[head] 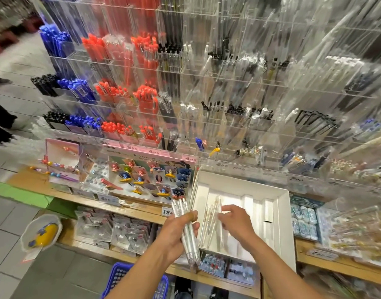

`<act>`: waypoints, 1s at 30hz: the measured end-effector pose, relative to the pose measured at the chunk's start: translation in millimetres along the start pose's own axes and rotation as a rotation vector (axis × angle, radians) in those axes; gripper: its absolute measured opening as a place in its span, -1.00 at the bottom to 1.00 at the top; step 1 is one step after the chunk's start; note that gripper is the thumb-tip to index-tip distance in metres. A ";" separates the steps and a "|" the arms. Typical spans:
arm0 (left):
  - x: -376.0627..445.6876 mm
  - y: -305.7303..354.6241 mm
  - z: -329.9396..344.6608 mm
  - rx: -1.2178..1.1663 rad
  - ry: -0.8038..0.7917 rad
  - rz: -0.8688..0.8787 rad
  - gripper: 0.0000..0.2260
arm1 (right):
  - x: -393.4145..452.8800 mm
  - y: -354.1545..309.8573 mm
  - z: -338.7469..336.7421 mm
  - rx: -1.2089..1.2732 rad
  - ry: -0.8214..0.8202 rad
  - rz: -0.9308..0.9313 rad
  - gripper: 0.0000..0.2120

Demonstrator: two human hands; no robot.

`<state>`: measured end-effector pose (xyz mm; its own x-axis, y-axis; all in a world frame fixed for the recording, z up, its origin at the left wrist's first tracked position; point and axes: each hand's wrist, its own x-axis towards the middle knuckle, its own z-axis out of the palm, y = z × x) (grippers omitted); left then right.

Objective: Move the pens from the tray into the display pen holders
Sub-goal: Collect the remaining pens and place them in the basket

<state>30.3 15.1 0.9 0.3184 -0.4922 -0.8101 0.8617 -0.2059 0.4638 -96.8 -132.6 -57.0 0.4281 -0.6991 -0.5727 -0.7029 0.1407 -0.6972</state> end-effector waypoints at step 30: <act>2.9 10.1 -6.8 -0.046 -0.038 -0.033 -0.82 | 45.3 21.8 41.9 -0.461 0.066 0.178 -0.82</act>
<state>42.7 17.3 0.8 0.2746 -0.5177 -0.8103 0.8891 -0.1843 0.4191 -68.9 -131.8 -116.2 0.2525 -0.7374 -0.6264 -0.9461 -0.0524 -0.3197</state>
